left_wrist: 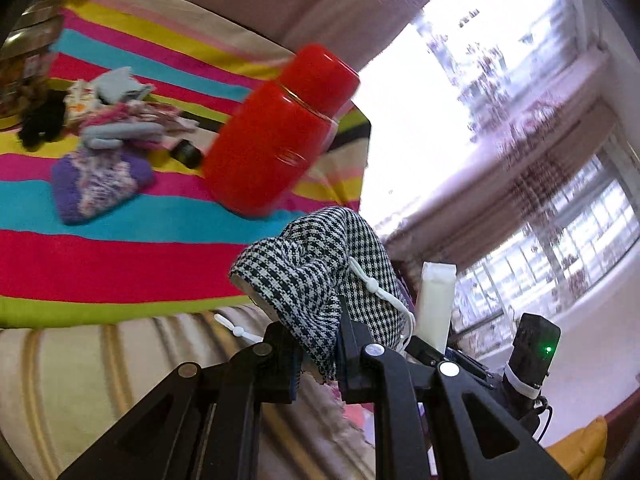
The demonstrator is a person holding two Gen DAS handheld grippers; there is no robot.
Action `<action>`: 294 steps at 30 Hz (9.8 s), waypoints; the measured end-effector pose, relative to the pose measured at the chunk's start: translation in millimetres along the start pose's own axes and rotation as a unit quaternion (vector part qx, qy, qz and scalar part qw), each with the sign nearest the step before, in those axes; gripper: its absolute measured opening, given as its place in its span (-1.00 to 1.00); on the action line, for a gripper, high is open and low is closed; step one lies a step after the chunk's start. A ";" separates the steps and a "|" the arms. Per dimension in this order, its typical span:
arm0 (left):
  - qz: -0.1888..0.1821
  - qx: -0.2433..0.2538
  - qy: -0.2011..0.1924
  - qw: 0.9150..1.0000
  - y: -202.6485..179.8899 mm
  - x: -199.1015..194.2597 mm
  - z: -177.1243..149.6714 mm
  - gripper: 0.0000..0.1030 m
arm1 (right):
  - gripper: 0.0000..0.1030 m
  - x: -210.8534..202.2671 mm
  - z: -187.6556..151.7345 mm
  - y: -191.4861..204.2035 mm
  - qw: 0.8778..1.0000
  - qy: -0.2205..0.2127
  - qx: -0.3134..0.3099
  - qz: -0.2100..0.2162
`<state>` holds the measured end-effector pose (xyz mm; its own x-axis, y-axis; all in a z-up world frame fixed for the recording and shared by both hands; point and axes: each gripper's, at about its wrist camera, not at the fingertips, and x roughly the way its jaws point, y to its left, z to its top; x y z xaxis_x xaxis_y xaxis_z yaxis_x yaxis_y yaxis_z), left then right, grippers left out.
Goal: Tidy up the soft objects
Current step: 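Carry the checked bag and white packet to the white box and open both tools, then move both tools back over the remaining items on the blanket, then grasp the black scrunchie with the left tool while the right tool grasps the light blue sock, then carry the scrunchie and blue sock to the white box and open both tools, then move both tools back over the blanket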
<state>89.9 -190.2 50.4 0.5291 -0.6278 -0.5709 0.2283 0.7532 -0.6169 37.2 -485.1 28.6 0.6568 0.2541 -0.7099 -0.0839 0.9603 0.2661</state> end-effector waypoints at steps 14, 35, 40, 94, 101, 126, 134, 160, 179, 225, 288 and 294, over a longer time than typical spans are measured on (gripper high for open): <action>-0.024 0.047 0.051 0.997 -58.4 44.8 -15.5 -0.73 | -0.27 -30.1 -10.9 -72.0 0.995 -0.012 0.069 -0.073; -0.031 0.034 0.078 0.996 -65.1 64.8 -17.2 0.00 | -0.18 -30.7 -10.1 -87.1 0.990 -0.004 0.073 -0.117; -0.033 0.030 0.077 0.996 -62.5 63.8 -16.4 0.00 | 0.00 -31.7 -9.1 -81.0 0.992 -0.005 0.063 -0.108; 0.112 -0.122 -0.047 0.985 171.3 -75.1 51.4 0.00 | 0.34 101.5 63.0 157.9 0.992 0.081 -0.068 0.065; 0.140 -0.118 -0.072 0.980 192.8 -82.8 81.3 0.00 | 0.38 136.5 82.1 196.9 0.989 0.098 -0.059 0.095; 0.312 -0.139 -0.067 0.937 296.7 16.5 177.1 0.31 | 0.50 251.3 140.5 247.8 0.989 0.116 0.047 0.079; 0.290 -0.093 -0.057 0.951 287.9 21.1 173.4 -0.52 | 0.50 284.1 149.8 253.1 0.989 0.124 0.046 0.060; 0.246 -0.122 -0.128 0.953 259.7 -43.7 140.0 -0.60 | -0.38 241.5 150.8 267.1 0.996 0.028 -0.035 0.077; 0.175 -0.096 -0.122 0.972 175.1 -65.5 86.1 -0.59 | -0.38 138.1 98.9 206.2 0.997 -0.011 -0.029 0.077; 0.010 0.180 0.080 0.980 -116.3 63.5 -63.3 -0.29 | -0.05 -41.6 -3.3 -71.8 0.977 -0.028 0.092 -0.192; 0.225 -0.056 -0.080 0.970 177.1 -52.6 132.9 0.28 | 0.49 132.5 69.9 207.6 0.988 0.044 -0.143 0.023; 0.245 -0.075 -0.070 0.964 212.2 -16.5 176.5 0.28 | 0.49 157.3 78.3 225.1 0.988 0.048 -0.146 0.024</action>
<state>273.9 14.6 24.5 0.6512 -0.1624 -0.7413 -0.1928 0.9094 -0.3686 180.3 -238.0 27.8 0.5745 0.2957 -0.7632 -0.3344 0.9359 0.1110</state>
